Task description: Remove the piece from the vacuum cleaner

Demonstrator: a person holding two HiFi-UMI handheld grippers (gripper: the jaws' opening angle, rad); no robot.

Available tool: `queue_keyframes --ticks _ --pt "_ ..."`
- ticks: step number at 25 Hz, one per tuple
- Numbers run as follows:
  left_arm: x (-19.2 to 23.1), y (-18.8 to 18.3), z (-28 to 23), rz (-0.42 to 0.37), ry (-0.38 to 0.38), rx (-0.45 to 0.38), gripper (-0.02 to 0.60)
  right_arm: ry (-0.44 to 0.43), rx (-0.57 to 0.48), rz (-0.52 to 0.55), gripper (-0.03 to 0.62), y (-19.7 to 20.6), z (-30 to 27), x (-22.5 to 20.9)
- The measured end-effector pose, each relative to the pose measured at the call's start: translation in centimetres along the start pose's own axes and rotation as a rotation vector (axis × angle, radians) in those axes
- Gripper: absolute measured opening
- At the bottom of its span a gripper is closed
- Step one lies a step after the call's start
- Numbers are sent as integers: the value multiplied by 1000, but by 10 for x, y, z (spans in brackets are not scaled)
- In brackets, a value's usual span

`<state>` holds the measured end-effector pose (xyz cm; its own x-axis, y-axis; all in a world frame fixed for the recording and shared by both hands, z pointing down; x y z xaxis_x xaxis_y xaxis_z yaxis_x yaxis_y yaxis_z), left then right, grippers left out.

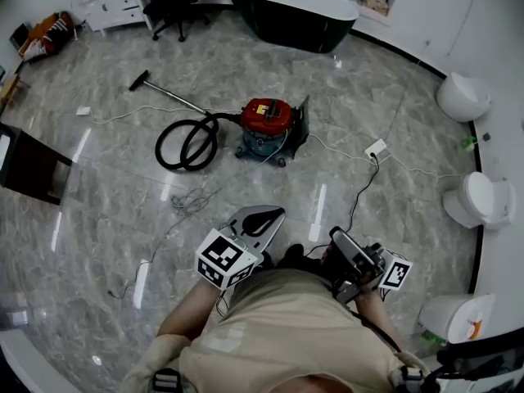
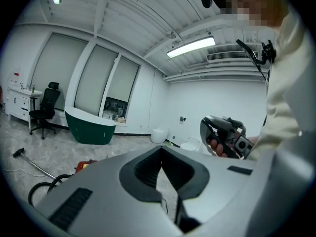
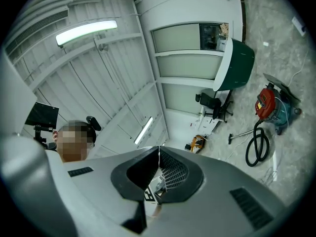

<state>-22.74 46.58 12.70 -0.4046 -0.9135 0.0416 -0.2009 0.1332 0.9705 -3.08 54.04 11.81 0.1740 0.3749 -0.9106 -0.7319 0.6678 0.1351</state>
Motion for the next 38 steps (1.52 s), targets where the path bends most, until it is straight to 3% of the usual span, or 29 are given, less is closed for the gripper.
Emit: queue_keyframes --ticks 9,15,23,27,38 --pt "13 -3 -8 15 -90 32 3 -27 60 -55 3 -32 -15 -19" --pt "18 -17 -58 10 -151 78 3 -103 68 -68 3 -100 -12 -22" --pt "3 -55 -174 -23 -127 92 3 -116 96 -39 3 -204 39 -24" --pt "-2 -59 -217 -25 -159 129 3 -103 134 -61 3 -244 56 -35" --pt "5 -79 -270 -57 -151 154 3 -89 110 -92 3 -290 74 -48"
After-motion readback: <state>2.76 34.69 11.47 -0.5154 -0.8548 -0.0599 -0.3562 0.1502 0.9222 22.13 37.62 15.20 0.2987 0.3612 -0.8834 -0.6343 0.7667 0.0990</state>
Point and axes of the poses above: the fingertips, and each gripper's own axes: z backward along the fingers, x to its left, y out of its underside, the point moved 7 cm from there along z, backward along the fingers, and after that the axes turned 11 degrees about -z, right-handed, at the moved point
